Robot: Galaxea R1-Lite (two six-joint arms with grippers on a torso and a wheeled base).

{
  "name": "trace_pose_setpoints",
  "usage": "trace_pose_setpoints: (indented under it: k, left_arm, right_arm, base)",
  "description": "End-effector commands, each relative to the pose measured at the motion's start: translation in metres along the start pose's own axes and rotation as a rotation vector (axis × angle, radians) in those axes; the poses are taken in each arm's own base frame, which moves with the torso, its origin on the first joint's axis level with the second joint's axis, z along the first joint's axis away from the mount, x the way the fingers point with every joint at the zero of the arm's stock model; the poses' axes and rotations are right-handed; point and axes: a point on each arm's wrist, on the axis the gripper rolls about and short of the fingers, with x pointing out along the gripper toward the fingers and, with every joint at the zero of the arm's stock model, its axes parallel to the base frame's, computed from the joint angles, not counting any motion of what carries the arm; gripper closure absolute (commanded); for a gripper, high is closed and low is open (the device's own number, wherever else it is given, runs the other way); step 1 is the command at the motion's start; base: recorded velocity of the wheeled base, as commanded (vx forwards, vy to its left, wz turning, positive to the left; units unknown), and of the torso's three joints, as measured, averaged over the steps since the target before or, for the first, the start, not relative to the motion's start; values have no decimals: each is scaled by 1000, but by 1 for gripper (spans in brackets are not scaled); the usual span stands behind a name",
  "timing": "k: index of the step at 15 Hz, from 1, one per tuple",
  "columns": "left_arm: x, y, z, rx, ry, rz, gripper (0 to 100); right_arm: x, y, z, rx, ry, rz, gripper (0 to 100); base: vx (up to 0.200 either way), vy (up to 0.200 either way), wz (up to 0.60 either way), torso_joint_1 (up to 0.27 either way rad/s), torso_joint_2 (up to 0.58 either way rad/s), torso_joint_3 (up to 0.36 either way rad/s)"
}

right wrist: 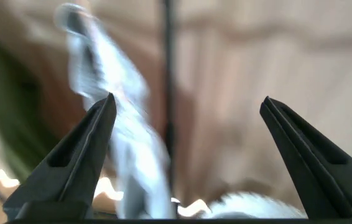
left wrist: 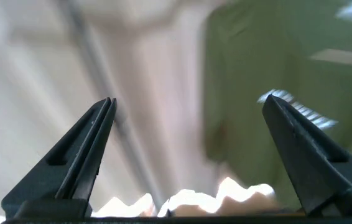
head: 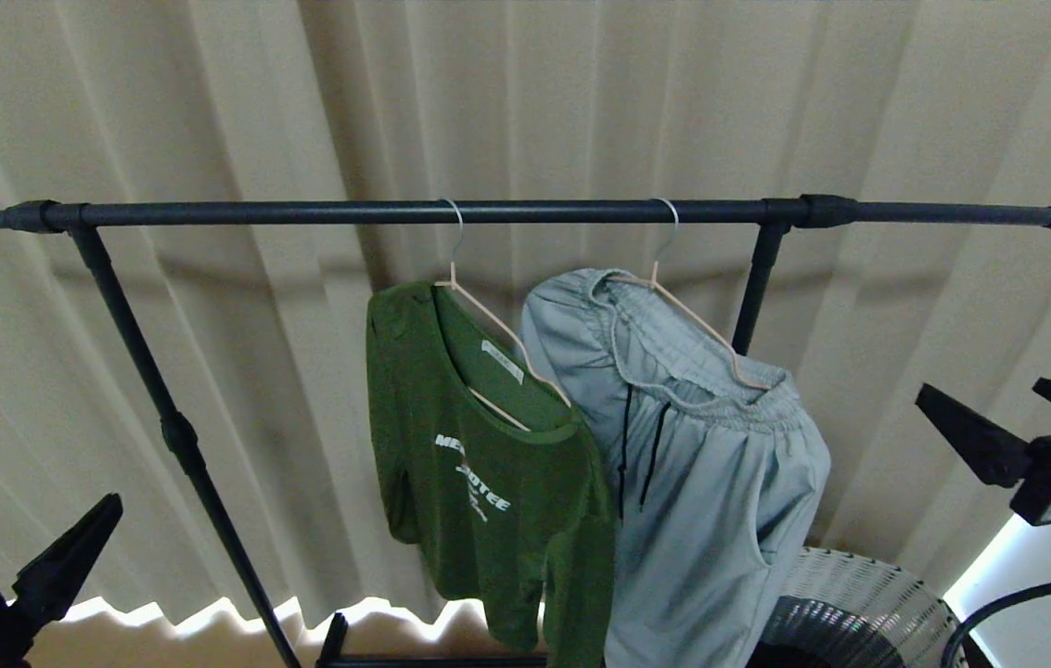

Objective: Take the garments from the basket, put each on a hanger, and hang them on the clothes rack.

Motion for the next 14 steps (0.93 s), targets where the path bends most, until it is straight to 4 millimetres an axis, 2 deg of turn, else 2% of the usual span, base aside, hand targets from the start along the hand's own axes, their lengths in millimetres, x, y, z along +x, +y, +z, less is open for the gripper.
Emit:
trace_pose_setpoints:
  k: [1,5,7,9,12,14]
  left_arm:
    - [-25,3,-2,-3,-17,64,0]
    - [-53,-2,-18,-12,65,53,0]
    - [-74,-7,-36,-37,131,48,0]
    - [-91,-11,-49,-46,168,44,0]
    - [-106,-15,-62,-44,122,53,0]
    - [-107,-16,-66,-65,107,71,0]
  right_arm:
    - [-22,-9,-2,-5,-11,-30,0]
    - [-56,-17,-12,-25,80,-41,0]
    - [-89,-26,-28,-43,181,-77,0]
    - [-109,-31,-34,-41,219,-115,0]
    - [-124,-34,-44,-27,226,-194,0]
    - [-129,-35,-46,-14,203,-232,0]
  base:
    - [0,0,0,0,0,0]
    - [0,0,0,0,0,0]
    - [0,0,0,0,0,0]
    - [0,0,0,0,0,0]
    - [0,0,0,0,0,0]
    - [0,0,0,0,0,0]
